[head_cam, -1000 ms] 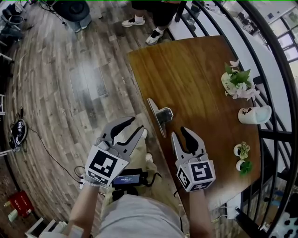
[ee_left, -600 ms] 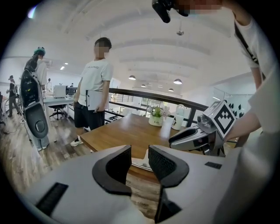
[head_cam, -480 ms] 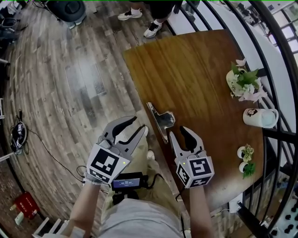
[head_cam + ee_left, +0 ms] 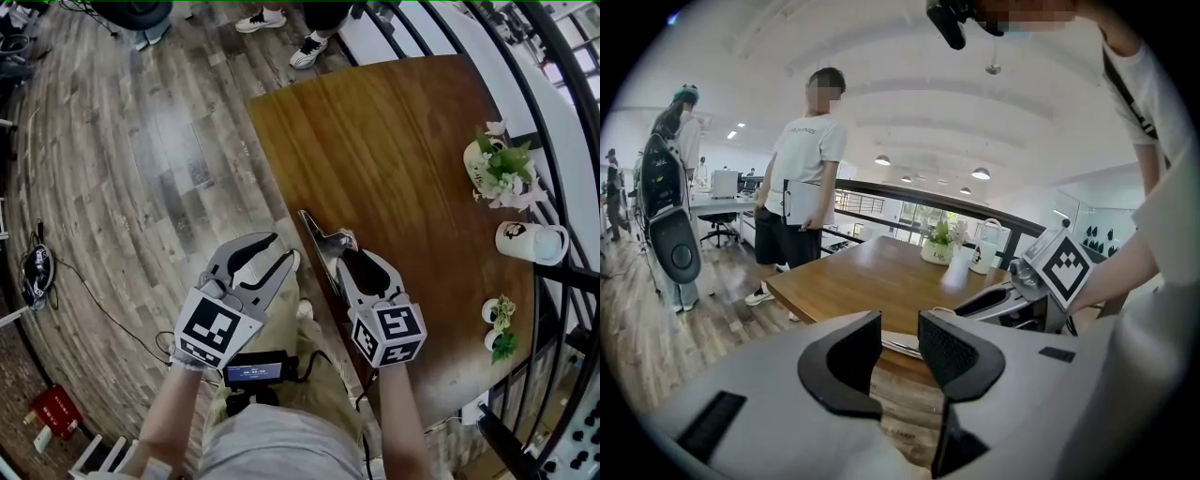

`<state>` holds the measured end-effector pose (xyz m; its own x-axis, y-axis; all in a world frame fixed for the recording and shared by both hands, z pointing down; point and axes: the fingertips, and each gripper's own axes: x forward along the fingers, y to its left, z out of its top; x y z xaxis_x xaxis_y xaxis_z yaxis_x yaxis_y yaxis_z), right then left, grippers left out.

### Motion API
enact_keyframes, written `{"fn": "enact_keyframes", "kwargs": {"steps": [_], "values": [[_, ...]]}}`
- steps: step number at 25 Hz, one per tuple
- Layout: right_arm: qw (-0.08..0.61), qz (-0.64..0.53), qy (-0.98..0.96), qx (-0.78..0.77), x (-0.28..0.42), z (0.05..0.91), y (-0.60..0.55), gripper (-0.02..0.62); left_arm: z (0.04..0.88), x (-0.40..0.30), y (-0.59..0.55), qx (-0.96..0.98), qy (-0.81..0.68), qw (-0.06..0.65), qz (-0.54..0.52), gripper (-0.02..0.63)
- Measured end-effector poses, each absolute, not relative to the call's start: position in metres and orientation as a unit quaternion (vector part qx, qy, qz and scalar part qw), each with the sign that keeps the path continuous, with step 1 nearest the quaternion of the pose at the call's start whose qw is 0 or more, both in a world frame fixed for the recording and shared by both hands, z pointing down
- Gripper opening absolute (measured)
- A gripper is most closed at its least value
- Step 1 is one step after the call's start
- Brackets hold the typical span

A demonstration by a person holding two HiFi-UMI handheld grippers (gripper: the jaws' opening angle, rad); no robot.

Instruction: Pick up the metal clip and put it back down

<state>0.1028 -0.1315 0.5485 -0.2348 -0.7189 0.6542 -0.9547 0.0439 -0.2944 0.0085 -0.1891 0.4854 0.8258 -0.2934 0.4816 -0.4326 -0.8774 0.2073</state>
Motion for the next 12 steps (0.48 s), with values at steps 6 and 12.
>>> {"fn": "enact_keyframes", "kwargs": {"steps": [6, 12], "values": [[0.165, 0.369, -0.699, 0.589, 0.102, 0.56, -0.135, 0.155, 0.488, 0.009, -0.193, 0.942, -0.193, 0.158, 0.224, 0.126], [0.16, 0.369, -0.711, 0.577, 0.098, 0.561, -0.135, 0.112, 0.49, 0.01, -0.193, 0.941, -0.194, 0.159, 0.225, 0.126]]}}
